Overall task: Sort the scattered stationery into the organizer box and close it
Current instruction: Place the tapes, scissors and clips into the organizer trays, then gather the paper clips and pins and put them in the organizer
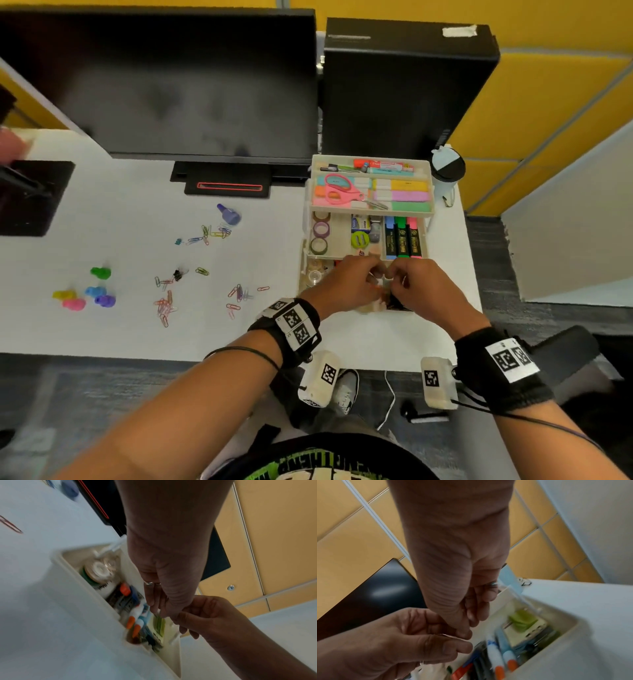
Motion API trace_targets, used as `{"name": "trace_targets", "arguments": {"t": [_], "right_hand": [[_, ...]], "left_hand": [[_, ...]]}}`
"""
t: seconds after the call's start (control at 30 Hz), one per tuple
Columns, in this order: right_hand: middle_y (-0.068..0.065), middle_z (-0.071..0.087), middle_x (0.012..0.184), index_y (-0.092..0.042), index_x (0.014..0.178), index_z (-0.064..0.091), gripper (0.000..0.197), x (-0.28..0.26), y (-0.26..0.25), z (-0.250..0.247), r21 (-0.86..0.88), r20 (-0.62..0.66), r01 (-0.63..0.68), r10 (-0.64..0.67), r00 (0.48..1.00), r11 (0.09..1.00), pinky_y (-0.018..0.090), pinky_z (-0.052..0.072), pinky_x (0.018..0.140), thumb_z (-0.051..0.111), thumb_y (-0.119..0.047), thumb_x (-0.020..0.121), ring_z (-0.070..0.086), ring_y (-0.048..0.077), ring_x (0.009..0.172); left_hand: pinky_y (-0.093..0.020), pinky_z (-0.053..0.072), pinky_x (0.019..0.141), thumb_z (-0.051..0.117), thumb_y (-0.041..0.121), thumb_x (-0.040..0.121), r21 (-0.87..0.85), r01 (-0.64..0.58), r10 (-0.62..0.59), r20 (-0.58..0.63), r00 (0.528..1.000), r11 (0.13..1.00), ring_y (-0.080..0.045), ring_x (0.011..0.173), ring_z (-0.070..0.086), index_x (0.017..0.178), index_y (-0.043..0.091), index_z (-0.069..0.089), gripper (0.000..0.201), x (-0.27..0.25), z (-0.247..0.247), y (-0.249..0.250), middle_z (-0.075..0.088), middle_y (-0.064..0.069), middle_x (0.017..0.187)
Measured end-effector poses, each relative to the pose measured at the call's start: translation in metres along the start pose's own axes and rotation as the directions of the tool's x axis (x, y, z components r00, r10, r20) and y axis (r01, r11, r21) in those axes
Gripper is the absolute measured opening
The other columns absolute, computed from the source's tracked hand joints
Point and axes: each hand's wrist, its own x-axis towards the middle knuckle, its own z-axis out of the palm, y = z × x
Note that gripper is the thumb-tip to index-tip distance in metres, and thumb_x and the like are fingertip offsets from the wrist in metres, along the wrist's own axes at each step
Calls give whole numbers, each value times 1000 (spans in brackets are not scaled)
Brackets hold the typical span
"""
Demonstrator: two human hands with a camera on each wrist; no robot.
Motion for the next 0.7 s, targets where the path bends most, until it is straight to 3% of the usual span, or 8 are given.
{"name": "trace_targets", "arguments": {"t": [0.13,0.27,0.37,0.47,0.57,0.7], "right_hand": [[-6,61,67,-21,80,66,12,29,-47,22,20,84,74,-76,994,997,38,48,59,69,-11,85,58,14,64],[-7,59,65,-24,78,62,13,55,-96,53,20,127,161,-162,979,987,34,41,55,68,-15,85,55,10,61],[-11,61,79,-27,89,63,11,72,-129,84,12,143,239,-238,961,971,33,46,63,73,-22,89,57,11,69],[-10,61,95,-27,104,64,18,85,-156,117,20,153,292,-291,944,956,32,50,68,76,-29,90,56,7,71],[-8,60,102,-26,110,65,23,97,-183,144,12,198,304,-301,933,952,28,47,69,76,-29,91,55,4,73],[-7,61,112,-25,118,64,27,114,-221,178,4,273,329,-318,908,944,24,44,74,74,-28,93,54,5,79]], "left_hand": [[-35,59,78,65,3,82,-90,2,-12,-108,994,996,-14,85,69,110,10,72,29,-35,-38,-32,73,1,97],[-21,54,72,68,2,86,-128,75,-100,-204,974,989,-2,75,64,110,15,73,28,-76,-72,-72,70,7,94],[-22,55,74,68,8,89,-81,132,-149,-272,951,988,-9,77,65,111,16,72,24,-110,-93,-105,71,4,103],[-22,50,78,64,10,92,62,176,-148,-313,938,982,-8,82,59,114,19,70,25,-143,-112,-135,69,3,108],[-24,47,82,62,10,92,140,255,-193,-350,917,957,-15,92,62,115,18,70,26,-172,-129,-162,69,1,110],[-29,52,78,63,9,87,97,328,-257,-435,863,940,-8,83,56,110,19,71,26,-203,-151,-195,69,2,106]]}}
